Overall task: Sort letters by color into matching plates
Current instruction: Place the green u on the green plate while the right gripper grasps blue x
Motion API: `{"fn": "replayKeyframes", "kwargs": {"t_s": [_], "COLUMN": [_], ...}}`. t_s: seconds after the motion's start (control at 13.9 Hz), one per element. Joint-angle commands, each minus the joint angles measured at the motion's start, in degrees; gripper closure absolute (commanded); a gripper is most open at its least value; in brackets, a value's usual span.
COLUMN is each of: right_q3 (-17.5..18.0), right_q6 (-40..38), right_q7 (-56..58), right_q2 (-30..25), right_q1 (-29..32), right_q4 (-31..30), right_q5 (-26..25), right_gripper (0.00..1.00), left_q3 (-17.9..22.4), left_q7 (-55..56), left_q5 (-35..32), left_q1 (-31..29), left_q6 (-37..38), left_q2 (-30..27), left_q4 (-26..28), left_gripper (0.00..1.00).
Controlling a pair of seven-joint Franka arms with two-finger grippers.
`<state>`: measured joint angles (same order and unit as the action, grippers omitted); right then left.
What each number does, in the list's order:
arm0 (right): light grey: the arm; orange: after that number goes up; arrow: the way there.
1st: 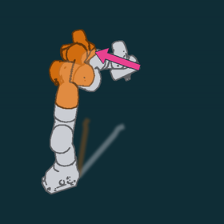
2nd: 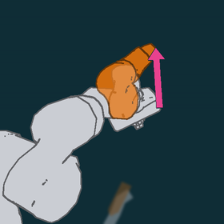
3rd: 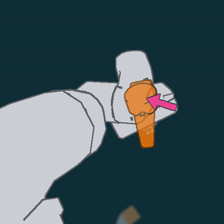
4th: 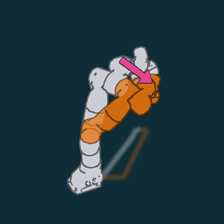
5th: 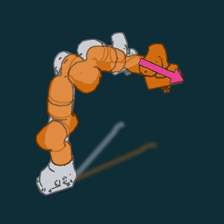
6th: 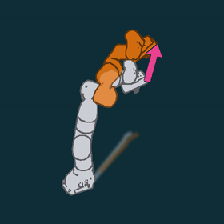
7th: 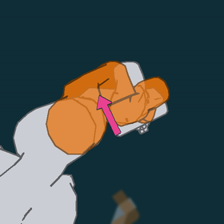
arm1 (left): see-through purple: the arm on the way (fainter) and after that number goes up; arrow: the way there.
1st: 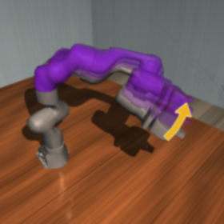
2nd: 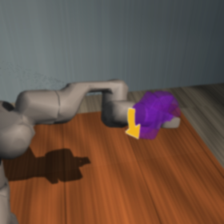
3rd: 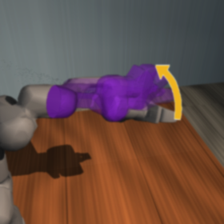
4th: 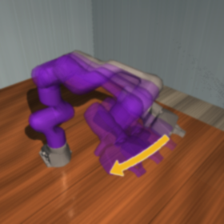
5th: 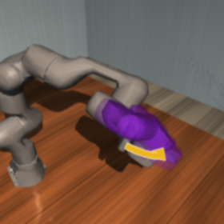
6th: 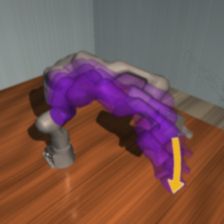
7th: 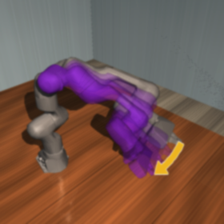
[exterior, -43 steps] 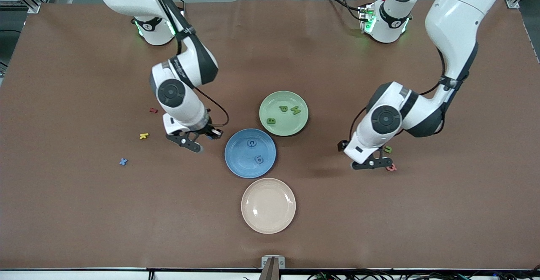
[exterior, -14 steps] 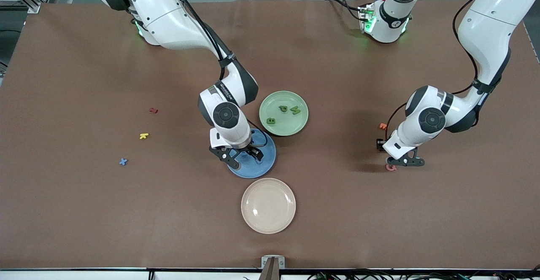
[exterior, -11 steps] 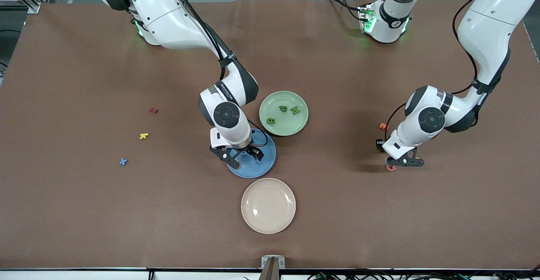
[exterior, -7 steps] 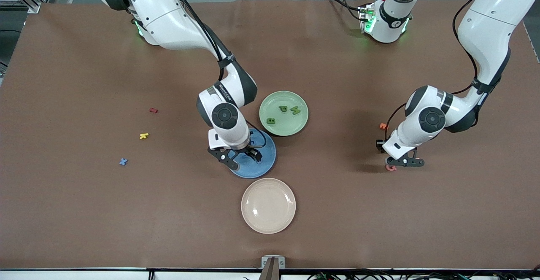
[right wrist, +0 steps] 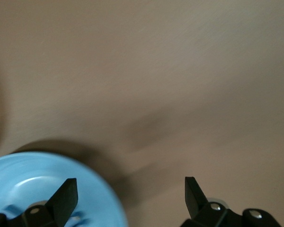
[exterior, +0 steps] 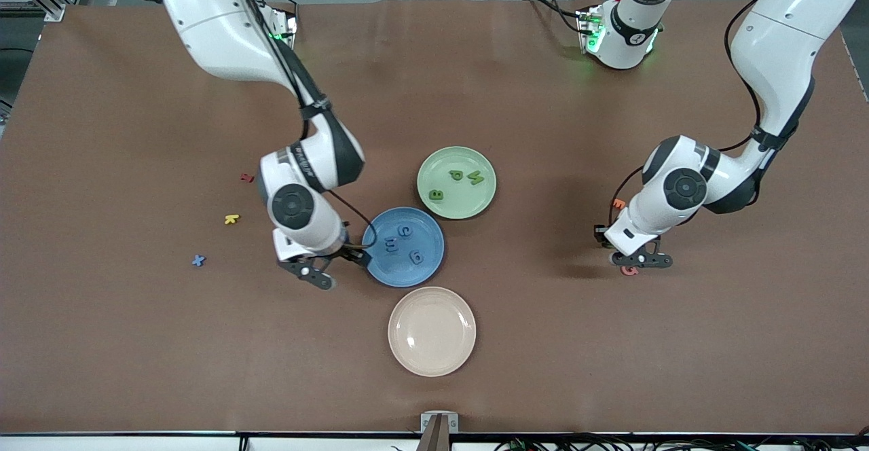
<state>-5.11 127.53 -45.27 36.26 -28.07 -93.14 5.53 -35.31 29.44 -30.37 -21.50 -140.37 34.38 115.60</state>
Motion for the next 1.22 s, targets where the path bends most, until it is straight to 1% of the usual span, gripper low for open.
{"fn": "replayKeyframes", "kwargs": {"t_s": [0.0, 0.14, 0.22, 0.36, 0.5, 0.65, 0.79, 1.0, 1.15], "right_q3": [1.1, 1.1, 1.1, 0.9, 1.0, 0.9, 0.9, 0.9, 0.9], "right_q6": [0.4, 0.9, 0.9, 2.2, 7.6, 12.9, 16.2, 18.5, 19.6], "right_q7": [7.3, 14.5, 18.6, 26.9, 36.0, 42.8, 49.6, 52.8, 52.8], "right_q2": [-7.6, -9.2, -9.3, -9.3, -9.0, -8.7, -7.0, -4.9, -3.7], "right_q1": [4.3, 8.2, 10.6, 14.9, 19.8, 22.9, 27.0, 29.5, 30.1], "right_q4": [-9.0, -11.3, -11.5, -12.5, -15.3, -17.3, -17.6, -17.5, -17.6], "right_q5": [-1.0, -1.8, -1.8, -2.8, -3.5, -3.9, -3.9, -3.9, -3.9], "right_gripper": [0.0, 0.0, 0.0, 0.0, 0.0, 0.0, 0.0, 0.0, 0.03], "left_q3": [-5.1, -8.1, -9.0, -9.2, -9.1, -9.1, -8.9, -8.6, -7.7], "left_q7": [5.6, 10.5, 13.2, 19.7, 27.5, 32.2, 37.2, 42.2, 44.9], "left_q5": [-1.3, -1.3, -1.1, -0.3, -0.1, 2.7, 4.4, 4.5, 4.6], "left_q1": [-0.1, 1.5, 3.5, 9.3, 14.4, 18.8, 23.6, 28.5, 32.0], "left_q6": [8.1, 11.9, 13.9, 15.7, 15.8, 15.8, 15.8, 15.8, 15.8], "left_q2": [-1.3, -1.3, -1.2, -0.9, -0.5, 0.0, 1.1, 4.6, 6.6], "left_q4": [-1.9, -2.6, -3.3, -5.0, -5.6, -6.4, -8.5, -11.2, -13.0], "left_gripper": [0.83, 0.83, 0.83, 0.83, 0.83, 0.83, 0.83, 0.82, 0.83]}}
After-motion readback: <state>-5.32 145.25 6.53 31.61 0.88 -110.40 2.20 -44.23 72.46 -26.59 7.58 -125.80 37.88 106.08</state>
